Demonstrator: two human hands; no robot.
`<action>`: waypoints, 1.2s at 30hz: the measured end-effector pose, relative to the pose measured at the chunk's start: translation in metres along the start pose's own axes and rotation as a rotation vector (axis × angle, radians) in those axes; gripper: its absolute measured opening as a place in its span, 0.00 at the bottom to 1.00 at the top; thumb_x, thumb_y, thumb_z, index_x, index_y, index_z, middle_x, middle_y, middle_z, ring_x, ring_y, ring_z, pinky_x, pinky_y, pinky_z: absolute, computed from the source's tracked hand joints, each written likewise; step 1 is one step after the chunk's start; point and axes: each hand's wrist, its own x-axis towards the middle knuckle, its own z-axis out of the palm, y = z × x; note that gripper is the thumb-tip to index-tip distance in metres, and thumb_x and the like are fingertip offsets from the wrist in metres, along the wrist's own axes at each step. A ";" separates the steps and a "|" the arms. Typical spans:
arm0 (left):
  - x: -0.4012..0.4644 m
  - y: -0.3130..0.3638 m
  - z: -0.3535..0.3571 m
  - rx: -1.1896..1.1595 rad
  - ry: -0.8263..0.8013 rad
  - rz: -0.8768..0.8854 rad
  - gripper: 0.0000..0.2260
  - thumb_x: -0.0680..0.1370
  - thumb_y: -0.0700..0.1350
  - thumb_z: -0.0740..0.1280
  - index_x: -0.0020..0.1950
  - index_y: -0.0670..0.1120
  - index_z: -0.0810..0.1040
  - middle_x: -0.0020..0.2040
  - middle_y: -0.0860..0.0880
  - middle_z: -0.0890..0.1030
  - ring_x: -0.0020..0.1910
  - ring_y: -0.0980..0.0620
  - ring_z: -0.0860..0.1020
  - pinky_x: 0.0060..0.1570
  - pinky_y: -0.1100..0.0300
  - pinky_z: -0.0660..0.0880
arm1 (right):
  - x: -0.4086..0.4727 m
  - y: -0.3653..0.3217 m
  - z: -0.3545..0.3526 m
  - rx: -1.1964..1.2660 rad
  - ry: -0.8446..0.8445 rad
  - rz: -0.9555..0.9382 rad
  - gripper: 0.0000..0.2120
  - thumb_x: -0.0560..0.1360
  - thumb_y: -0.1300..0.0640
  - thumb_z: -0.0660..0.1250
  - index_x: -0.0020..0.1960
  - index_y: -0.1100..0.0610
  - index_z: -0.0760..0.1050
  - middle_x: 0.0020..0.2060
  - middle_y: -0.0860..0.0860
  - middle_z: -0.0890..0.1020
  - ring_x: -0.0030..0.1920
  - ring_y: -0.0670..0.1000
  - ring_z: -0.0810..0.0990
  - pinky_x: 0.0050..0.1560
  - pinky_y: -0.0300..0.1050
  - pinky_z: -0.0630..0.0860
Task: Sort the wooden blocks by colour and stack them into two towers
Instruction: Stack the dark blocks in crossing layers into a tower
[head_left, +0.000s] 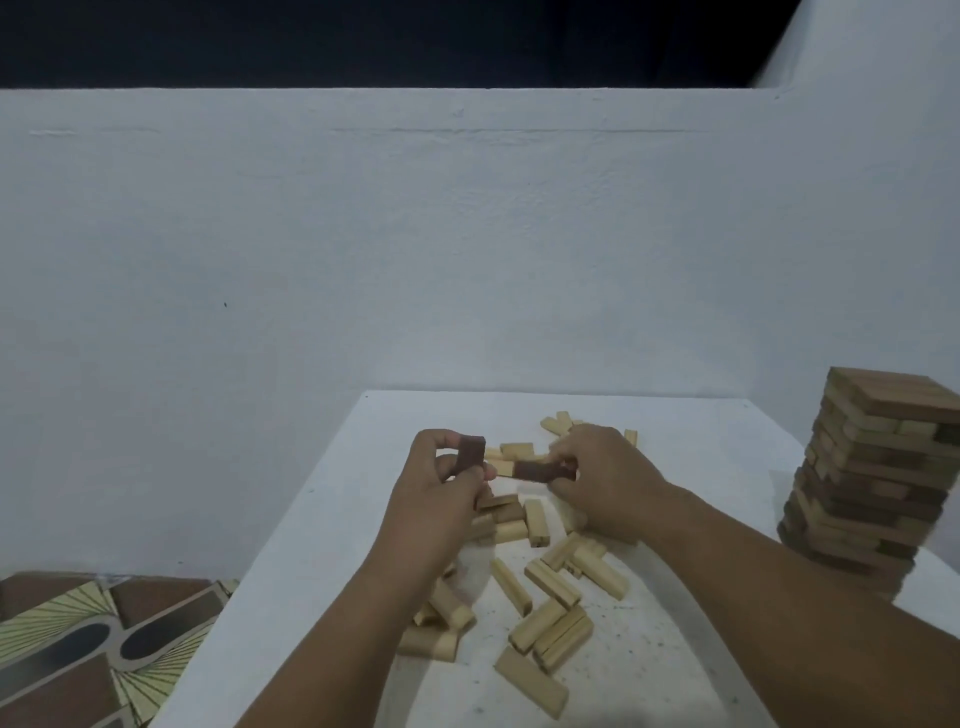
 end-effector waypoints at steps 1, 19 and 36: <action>-0.006 0.001 0.006 -0.018 0.000 -0.005 0.09 0.80 0.40 0.63 0.57 0.52 0.73 0.45 0.54 0.86 0.46 0.53 0.84 0.46 0.57 0.82 | -0.008 -0.001 -0.007 0.027 0.043 0.015 0.06 0.72 0.53 0.71 0.49 0.47 0.83 0.42 0.44 0.76 0.42 0.46 0.76 0.44 0.46 0.78; -0.085 -0.018 0.118 0.700 -0.296 0.272 0.19 0.76 0.56 0.71 0.66 0.57 0.76 0.56 0.58 0.80 0.44 0.63 0.78 0.46 0.68 0.71 | -0.199 0.060 -0.051 0.290 0.054 0.481 0.16 0.76 0.60 0.67 0.52 0.42 0.66 0.50 0.42 0.74 0.50 0.43 0.75 0.47 0.35 0.73; -0.065 -0.029 0.115 0.920 -0.605 0.410 0.25 0.73 0.57 0.72 0.69 0.59 0.72 0.64 0.64 0.71 0.63 0.55 0.65 0.65 0.56 0.65 | -0.201 0.078 -0.044 0.347 0.134 0.303 0.09 0.72 0.54 0.75 0.52 0.44 0.83 0.52 0.36 0.78 0.47 0.39 0.79 0.46 0.29 0.76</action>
